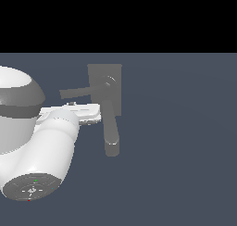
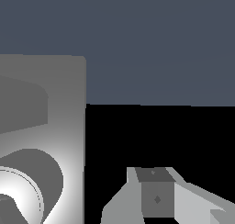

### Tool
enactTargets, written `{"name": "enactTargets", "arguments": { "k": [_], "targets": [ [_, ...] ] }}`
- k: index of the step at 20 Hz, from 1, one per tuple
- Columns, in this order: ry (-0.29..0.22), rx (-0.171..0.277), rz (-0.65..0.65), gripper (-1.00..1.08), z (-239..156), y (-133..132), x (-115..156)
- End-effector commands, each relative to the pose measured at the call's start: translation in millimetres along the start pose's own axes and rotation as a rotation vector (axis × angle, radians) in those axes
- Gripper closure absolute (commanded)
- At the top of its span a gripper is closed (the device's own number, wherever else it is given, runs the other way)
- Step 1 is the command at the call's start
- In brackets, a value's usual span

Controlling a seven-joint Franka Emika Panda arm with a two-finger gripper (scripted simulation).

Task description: Turn on the faucet by rotating a designated handle.

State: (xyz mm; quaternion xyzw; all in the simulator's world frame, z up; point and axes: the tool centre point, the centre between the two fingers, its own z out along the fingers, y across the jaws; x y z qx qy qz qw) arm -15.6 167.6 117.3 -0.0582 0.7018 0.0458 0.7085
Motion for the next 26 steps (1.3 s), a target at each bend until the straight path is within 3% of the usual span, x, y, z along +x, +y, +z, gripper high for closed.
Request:
{"name": "enactTargets", "arguments": {
  "k": [1, 5, 22, 24, 26],
  "targets": [
    [0.008, 0.001, -0.005, 1.08, -1, -1, 3],
    [0.007, 0.001, -0.005, 1.08, -1, -1, 3],
    [0.008, 0.001, -0.005, 1.08, -1, 7, -63],
    [0.018, 0.001, -0.006, 1.08, -1, 7, -53],
    [0.017, 0.001, -0.006, 1.08, -1, 5, -60]
  ]
}}
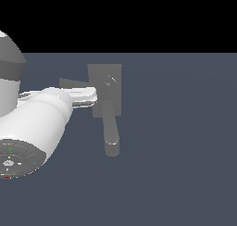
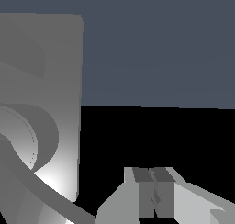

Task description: Turn on the faucet by rotating a designated handle.

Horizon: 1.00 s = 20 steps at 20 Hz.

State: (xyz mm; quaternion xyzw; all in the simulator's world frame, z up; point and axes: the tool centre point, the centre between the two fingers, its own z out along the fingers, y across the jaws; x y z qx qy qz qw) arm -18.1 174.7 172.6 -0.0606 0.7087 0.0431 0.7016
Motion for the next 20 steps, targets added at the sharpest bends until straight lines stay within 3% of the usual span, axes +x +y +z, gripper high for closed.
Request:
{"name": "enactTargets", "arguments": {
  "k": [1, 17, 20],
  "targets": [
    [-0.003, 0.001, 0.000, 1.08, 0, -3, -9],
    [-0.011, 0.001, 0.001, 1.08, -1, -22, -67],
    [0.003, 0.001, 0.000, 1.08, -1, -23, -59]
  ]
}}
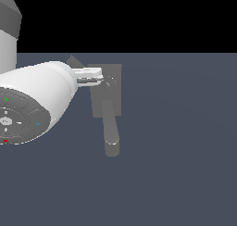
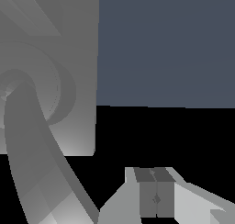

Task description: Turn on the faucet by rotating a designated handle.

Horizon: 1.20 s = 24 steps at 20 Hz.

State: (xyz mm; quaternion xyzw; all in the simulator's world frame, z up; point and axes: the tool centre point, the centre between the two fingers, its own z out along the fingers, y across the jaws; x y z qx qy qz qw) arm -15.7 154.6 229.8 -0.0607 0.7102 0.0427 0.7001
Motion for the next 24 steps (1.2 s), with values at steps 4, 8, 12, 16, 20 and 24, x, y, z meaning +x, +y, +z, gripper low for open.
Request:
{"name": "enactTargets", "arguments": {
  "k": [4, 8, 12, 16, 20, 24],
  "targets": [
    [-0.004, 0.000, 0.000, 1.08, 0, -13, -14],
    [-0.007, 0.000, 0.001, 1.08, 0, -24, -26],
    [-0.010, 0.001, 0.001, 1.08, 0, -35, -38],
    [-0.013, 0.001, 0.001, 1.08, 0, -46, -50],
    [-0.051, 0.012, 0.063, 1.08, -2, -50, -46],
    [-0.044, 0.010, 0.052, 1.08, -2, -64, -51]
  ]
}}
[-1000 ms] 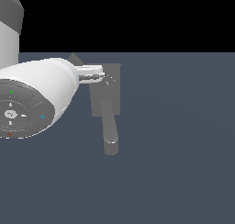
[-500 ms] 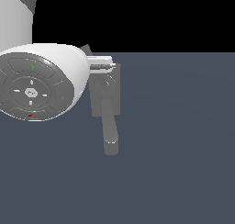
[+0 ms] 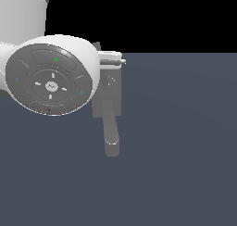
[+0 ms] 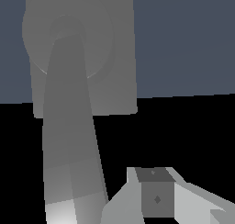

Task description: Turn on the faucet by rotating a designated handle.

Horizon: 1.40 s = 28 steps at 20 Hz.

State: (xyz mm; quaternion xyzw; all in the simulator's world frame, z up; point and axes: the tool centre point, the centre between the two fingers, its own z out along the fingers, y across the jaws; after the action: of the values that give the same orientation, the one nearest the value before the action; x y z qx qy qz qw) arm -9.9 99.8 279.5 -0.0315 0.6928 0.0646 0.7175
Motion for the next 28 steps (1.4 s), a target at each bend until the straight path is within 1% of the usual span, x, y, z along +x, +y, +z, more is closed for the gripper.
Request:
{"name": "enactTargets", "arguments": {
  "k": [1, 17, 18, 19, 20, 28],
  "targets": [
    [0.012, -0.001, -0.020, 1.08, 2, -10, -4],
    [0.037, -0.010, -0.066, 1.08, 4, -61, -27],
    [0.037, -0.010, -0.066, 1.08, 4, -61, -27],
    [-0.024, 0.017, 0.009, 1.08, -1, -56, -9],
    [-0.041, 0.024, 0.030, 1.08, -7, -67, -17],
    [-0.011, 0.012, -0.006, 1.08, -3, -90, -14]
  ]
}}
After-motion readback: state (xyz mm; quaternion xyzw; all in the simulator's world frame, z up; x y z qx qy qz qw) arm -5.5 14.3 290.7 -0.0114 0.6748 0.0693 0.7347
